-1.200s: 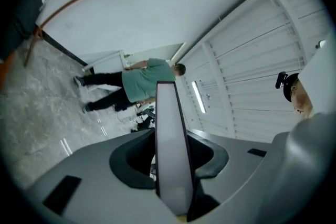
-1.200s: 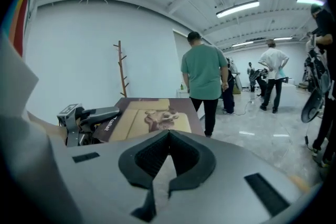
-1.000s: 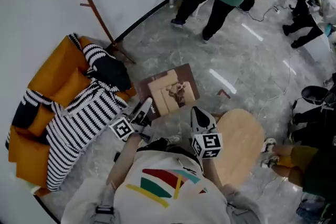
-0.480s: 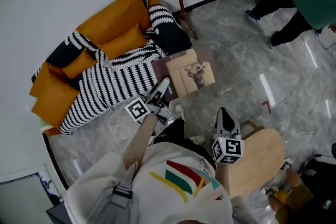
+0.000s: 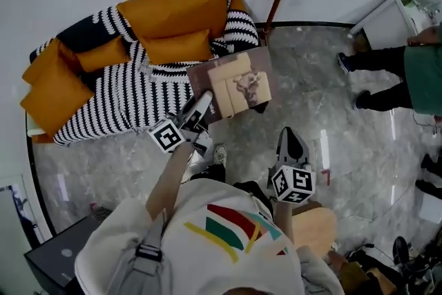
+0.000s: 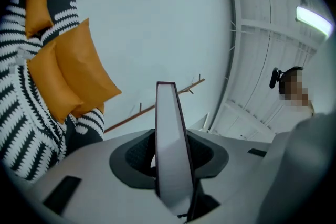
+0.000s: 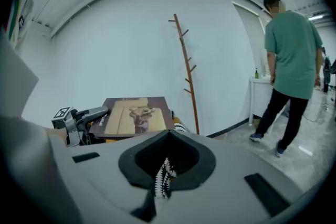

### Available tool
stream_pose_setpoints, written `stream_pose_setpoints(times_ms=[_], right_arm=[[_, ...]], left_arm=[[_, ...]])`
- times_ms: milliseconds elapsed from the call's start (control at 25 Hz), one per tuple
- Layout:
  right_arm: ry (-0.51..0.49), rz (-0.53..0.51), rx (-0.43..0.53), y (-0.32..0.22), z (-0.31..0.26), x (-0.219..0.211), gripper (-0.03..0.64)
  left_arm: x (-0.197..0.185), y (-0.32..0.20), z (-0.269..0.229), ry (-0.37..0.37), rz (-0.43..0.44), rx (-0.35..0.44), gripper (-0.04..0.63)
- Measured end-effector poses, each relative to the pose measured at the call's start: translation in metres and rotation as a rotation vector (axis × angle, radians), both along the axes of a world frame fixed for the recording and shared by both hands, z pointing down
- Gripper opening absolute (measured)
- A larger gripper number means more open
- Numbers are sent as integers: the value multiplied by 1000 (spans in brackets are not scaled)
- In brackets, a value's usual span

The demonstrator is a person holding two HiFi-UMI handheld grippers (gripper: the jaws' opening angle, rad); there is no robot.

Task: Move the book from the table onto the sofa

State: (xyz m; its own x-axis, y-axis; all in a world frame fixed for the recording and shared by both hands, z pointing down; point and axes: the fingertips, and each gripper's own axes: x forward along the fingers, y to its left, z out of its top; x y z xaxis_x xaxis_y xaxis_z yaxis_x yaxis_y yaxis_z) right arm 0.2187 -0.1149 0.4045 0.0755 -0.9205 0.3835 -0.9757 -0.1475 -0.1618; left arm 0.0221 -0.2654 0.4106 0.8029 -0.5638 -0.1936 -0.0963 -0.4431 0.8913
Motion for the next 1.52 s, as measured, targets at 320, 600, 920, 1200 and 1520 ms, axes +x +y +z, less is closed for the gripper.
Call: stream_pose_setpoints(times_ms=[320, 600, 920, 1200, 1520], right_arm=[[11, -345, -31, -136, 6, -117, 12], [-21, -600, -12, -203, 12, -199, 12], [-63, -787, -2, -283, 16, -266, 12], [-63, -872, -32, -380, 23, -325, 12], [-26, -968, 12, -414, 17, -416, 12]], left_arm=[[-149, -71, 14, -49, -334, -5, 153], [-229, -85, 29, -129, -546, -15, 153], [-294, -119, 39, -186, -728, -47, 153], [-342, -184, 36, -272, -837, -57, 153], [-377, -220, 24, -365, -842, 11, 153]])
